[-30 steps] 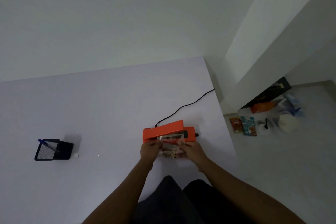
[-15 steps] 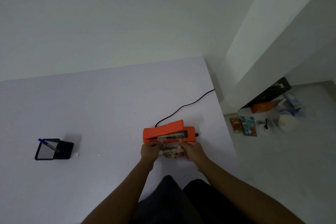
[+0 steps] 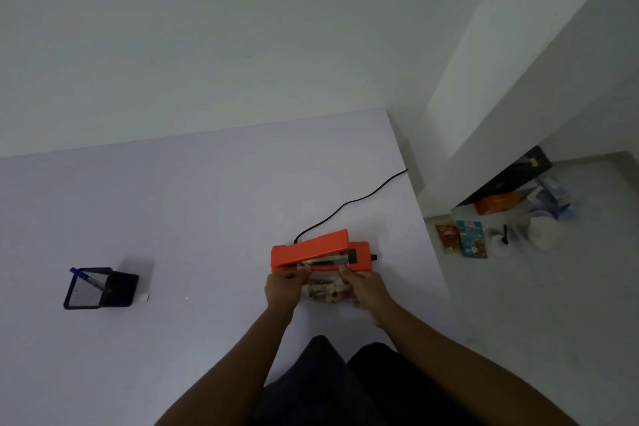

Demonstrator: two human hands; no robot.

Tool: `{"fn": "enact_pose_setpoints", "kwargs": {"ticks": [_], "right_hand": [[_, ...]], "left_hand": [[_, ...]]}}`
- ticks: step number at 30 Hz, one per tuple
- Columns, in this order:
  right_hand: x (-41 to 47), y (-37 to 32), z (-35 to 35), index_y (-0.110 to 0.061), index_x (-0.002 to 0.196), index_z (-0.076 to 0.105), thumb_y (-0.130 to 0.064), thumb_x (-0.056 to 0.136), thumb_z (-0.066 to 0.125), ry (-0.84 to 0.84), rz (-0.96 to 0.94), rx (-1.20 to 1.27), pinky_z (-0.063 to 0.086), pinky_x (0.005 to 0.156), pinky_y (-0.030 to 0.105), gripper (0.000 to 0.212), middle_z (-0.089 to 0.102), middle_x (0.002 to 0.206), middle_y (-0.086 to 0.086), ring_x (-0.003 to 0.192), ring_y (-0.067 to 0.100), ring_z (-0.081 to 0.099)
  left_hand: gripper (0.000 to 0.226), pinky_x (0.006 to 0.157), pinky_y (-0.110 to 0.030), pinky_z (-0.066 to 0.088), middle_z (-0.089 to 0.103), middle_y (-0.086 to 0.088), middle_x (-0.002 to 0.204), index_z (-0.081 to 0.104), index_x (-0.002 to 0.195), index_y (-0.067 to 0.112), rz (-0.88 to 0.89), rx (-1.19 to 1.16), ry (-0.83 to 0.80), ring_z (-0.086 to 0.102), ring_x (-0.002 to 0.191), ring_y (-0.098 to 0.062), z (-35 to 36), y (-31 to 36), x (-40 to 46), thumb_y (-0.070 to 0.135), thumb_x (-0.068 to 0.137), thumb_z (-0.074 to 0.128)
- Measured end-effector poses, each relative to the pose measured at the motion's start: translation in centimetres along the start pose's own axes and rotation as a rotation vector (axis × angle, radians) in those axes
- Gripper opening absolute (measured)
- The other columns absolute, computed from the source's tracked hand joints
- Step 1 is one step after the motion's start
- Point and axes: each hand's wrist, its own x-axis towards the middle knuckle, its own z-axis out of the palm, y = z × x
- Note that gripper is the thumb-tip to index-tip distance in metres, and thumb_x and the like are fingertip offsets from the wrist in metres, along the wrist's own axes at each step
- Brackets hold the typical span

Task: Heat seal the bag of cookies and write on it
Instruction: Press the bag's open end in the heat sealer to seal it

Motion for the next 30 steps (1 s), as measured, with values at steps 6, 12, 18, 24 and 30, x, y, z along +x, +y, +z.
{"fn": "enact_pose_setpoints", "kwargs": {"ticks": [6, 12, 18, 24, 30], "right_hand": [[0.5, 0.15, 0.01, -0.011, 0.103, 0.073, -0.046, 0.087, 0.072, -0.006, 0.03, 0.001, 0.054, 0.07, 0.034, 0.038, 0.079, 0.094, 0.01, 0.084, 0.029, 0.076], [0.45, 0.08, 0.08, -0.009, 0.104, 0.073, -0.046, 0.087, 0.072, -0.029, 0.072, 0.034, 0.053, 0.071, 0.033, 0.04, 0.078, 0.098, 0.012, 0.079, 0.024, 0.073], [0.33, -0.08, 0.09, -0.01, 0.104, 0.073, -0.046, 0.087, 0.072, -0.041, 0.108, 0.056, 0.052, 0.072, 0.034, 0.041, 0.078, 0.098, 0.012, 0.078, 0.023, 0.072], [0.16, -0.15, 0.2, -0.011, 0.103, 0.073, -0.047, 0.087, 0.072, -0.043, 0.119, 0.055, 0.055, 0.081, 0.04, 0.039, 0.077, 0.1, 0.013, 0.084, 0.025, 0.072], [0.1, -0.17, 0.22, -0.013, 0.103, 0.072, -0.047, 0.087, 0.071, -0.036, 0.109, 0.06, 0.055, 0.082, 0.04, 0.038, 0.077, 0.099, 0.011, 0.087, 0.025, 0.072]], "left_hand": [[0.018, 0.069, -0.03, 0.053, 0.072, -0.003, 0.079, 0.065, 0.073, 0.02, -0.004, 0.021, 0.027, 0.069, 0.075, -0.019, 0.06, 0.19, 0.02, 0.029, 0.082, 0.078], [0.015, 0.065, -0.029, 0.054, 0.073, -0.004, 0.077, 0.069, 0.077, 0.014, -0.01, 0.072, 0.045, 0.07, 0.074, -0.021, -0.05, 0.16, 0.29, 0.026, 0.084, 0.076], [0.019, 0.059, -0.025, 0.05, 0.072, -0.004, 0.073, 0.07, 0.074, 0.012, -0.009, 0.108, 0.061, 0.068, 0.066, -0.018, 0.07, 0.33, 0.34, 0.027, 0.083, 0.077], [0.019, 0.06, -0.026, 0.051, 0.072, -0.003, 0.074, 0.07, 0.075, 0.013, -0.004, 0.126, 0.07, 0.067, 0.066, -0.016, 0.1, 0.42, 0.37, 0.029, 0.082, 0.078], [0.02, 0.065, -0.03, 0.055, 0.073, -0.005, 0.073, 0.069, 0.071, 0.014, 0.002, 0.145, 0.077, 0.069, 0.068, -0.02, 0.13, 0.39, 0.41, 0.028, 0.081, 0.078]]}}
